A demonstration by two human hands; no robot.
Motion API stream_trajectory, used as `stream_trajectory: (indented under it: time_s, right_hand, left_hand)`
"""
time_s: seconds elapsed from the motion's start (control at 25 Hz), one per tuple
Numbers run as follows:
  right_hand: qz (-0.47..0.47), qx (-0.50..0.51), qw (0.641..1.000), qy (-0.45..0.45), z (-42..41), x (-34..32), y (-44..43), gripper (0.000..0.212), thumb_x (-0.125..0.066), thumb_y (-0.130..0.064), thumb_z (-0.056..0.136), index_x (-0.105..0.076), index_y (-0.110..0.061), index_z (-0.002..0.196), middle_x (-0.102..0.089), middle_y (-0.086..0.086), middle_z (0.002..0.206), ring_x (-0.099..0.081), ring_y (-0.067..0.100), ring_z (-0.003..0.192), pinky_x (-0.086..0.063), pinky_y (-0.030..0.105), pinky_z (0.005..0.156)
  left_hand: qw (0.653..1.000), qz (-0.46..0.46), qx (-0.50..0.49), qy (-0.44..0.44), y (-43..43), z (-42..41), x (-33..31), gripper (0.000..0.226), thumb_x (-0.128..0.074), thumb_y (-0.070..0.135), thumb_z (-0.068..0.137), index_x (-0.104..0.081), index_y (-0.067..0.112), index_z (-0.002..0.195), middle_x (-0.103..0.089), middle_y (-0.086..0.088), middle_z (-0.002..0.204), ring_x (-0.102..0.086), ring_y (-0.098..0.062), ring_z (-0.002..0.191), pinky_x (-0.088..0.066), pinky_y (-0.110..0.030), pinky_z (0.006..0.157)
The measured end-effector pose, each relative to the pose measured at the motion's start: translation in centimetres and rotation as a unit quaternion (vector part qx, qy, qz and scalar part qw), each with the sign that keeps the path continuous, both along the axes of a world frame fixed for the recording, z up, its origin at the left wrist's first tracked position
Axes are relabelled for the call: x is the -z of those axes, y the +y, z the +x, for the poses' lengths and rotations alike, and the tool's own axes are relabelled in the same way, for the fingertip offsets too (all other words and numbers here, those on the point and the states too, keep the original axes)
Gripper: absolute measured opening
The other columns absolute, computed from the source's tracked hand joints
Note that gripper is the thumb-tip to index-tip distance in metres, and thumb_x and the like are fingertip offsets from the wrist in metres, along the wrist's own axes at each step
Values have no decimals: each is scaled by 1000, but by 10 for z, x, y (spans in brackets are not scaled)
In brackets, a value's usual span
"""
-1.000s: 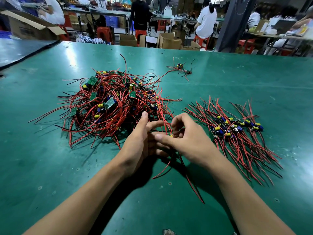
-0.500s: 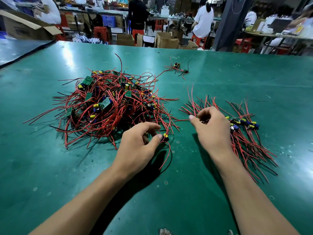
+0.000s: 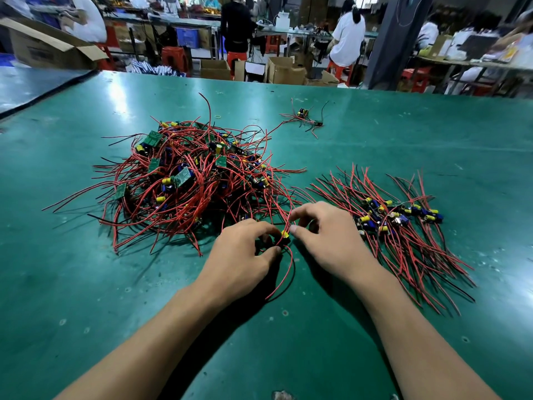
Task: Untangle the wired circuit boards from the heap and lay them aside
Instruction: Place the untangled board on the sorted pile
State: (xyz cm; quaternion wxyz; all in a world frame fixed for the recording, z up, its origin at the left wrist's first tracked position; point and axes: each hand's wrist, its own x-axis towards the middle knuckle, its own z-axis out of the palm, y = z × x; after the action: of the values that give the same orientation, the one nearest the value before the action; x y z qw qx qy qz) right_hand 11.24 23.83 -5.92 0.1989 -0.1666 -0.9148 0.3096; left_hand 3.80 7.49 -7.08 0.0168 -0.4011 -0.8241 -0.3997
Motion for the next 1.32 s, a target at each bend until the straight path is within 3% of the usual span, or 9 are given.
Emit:
stream_trajectory:
  time_s: [0.16, 0.36, 0.48, 0.6, 0.76, 0.84, 0.92, 1.12, 1.32]
  right_hand:
    - [45, -52, 991, -112, -1, 2, -2, 30, -64, -30, 96, -70, -27, 125, -54, -3, 103, -53, 15, 96, -40, 25, 85]
    - [1, -71, 989, -126, 3, -3, -5, 25, -73, -36, 89, -73, -28, 112, -59, 1, 104, -59, 19, 105, -48, 35, 97]
    - [16, -45, 995, -86, 3, -3, -2, 14, -73, -29, 89, -75, -25, 102, -66, 0, 98, -61, 16, 95, -47, 27, 88]
    - [-178, -11, 984, 11, 2, -10, 2, 3, -74, -20, 90, -75, -19, 93, -71, -5, 82, -61, 9, 73, -47, 20, 69]
    - [-539, -50, 824, 171, 7, -28, 4, 16, -71, -23, 76, -69, -16, 90, -66, -3, 78, -53, 12, 60, -40, 22, 58]
    - [-632, -106, 736, 216, 13, -35, 6, 19, -68, -23, 77, -66, -15, 94, -67, -2, 84, -53, 13, 59, -43, 25, 61]
    - [-657, -155, 706, 214, 17, -38, 6, 25, -75, -20, 72, -68, -15, 96, -68, -2, 85, -53, 14, 59, -43, 26, 59]
    - [-473, -225, 849, 69, 14, -31, -3, 15, -71, -12, 75, -80, -19, 85, -68, 3, 76, -57, 13, 66, -44, 23, 63]
    - [-390, -259, 884, -18, 16, -29, -7, 18, -79, -13, 74, -79, -23, 89, -65, -3, 76, -54, 10, 72, -43, 17, 68]
  left_hand:
    - [1000, 20, 3, -1, 0, 0, 2, 23, -78, 20, 79, -74, 23, 101, -70, 5, 92, -59, -8, 84, -44, -19, 78]
    - [999, 43, -5, -16, 1, 0, 2, 19, -74, 15, 81, -74, 20, 99, -69, 7, 86, -54, 6, 68, -36, -6, 63]
    - [995, 83, -37, -41, 0, 2, 0, 12, -72, 21, 86, -73, 20, 98, -68, 13, 80, -54, 4, 61, -38, -6, 60]
    - [988, 126, -40, -83, -1, 2, -4, 20, -61, 38, 95, -69, 21, 85, -65, 12, 70, -58, -7, 64, -47, -17, 65]
    - [959, 176, -10, -222, 0, 1, -4, 58, -39, 56, 96, -69, 8, 84, -68, -9, 80, -66, -29, 80, -56, -44, 80]
    - [958, 176, -12, -226, -1, 2, -5, 60, -36, 59, 95, -72, 12, 82, -70, -4, 76, -62, -17, 67, -53, -37, 70]
    - [957, 174, -3, -231, -1, 3, -7, 57, -39, 58, 96, -71, 13, 81, -69, -5, 72, -56, -14, 58, -46, -34, 62]
    - [914, 231, 50, -331, 0, 6, -15, 50, -47, 52, 88, -72, 9, 86, -70, -7, 72, -57, -18, 59, -41, -25, 50]
    - [875, 260, 72, -402, -2, 5, -13, 34, -65, 37, 78, -73, 6, 88, -70, -12, 76, -54, -22, 65, -46, -23, 52]
